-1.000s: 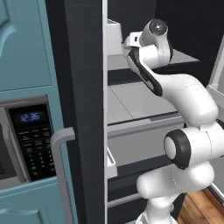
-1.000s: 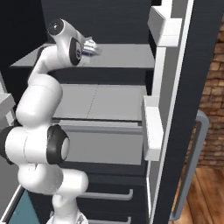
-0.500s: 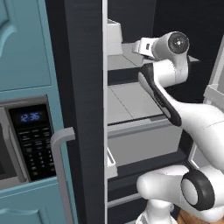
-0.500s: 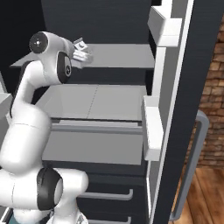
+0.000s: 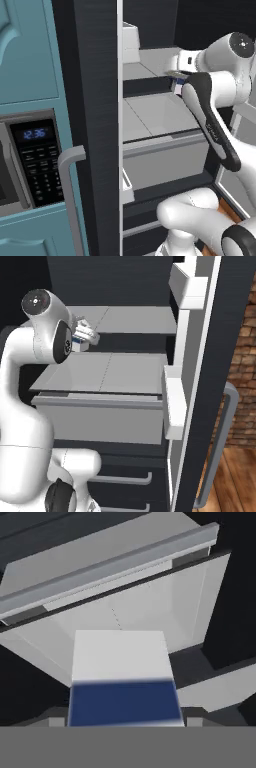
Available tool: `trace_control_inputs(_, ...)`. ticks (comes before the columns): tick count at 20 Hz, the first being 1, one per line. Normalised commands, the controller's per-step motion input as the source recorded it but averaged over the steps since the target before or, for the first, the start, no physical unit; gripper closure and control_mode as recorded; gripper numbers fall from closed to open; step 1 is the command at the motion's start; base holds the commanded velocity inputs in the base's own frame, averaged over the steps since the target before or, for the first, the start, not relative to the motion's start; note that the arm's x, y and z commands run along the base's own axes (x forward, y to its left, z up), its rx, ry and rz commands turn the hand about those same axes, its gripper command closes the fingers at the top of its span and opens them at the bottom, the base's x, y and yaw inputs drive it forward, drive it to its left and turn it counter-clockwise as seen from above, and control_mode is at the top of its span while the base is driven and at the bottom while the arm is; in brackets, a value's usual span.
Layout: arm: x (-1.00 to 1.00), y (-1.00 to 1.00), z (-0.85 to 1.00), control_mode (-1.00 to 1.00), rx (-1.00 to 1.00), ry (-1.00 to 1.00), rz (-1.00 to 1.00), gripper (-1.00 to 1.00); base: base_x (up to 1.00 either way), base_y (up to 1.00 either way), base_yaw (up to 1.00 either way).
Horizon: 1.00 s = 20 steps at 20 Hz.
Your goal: Take a sugar cube from the saucer and place it inside the coffee. Then, grab milk from the fridge and place it next to the coffee on the counter to sweeten the coffee.
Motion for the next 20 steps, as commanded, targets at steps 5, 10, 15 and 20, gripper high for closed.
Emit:
trace_control_inputs(5, -1.0, -0.15, -0.8, -1.0, 0.0, 0.15, 0.07, 1.0, 0.0, 0.0, 0.0)
trace_control_inputs(10, -1.0, -0.11, -0.67, -1.0, 0.0, 0.12, 0.0, 1.0, 0.0, 0.0, 0.0)
trace_control_inputs(15, -0.6, 0.0, -0.3, 1.0, 0.0, 0.1, 0.0, 1.0, -0.4, 0.0, 0.02)
trace_control_inputs(20, 0.0, 0.0, 0.0, 1.0, 0.0, 0.0, 0.0, 1.0, -1.0, 0.0, 0.55)
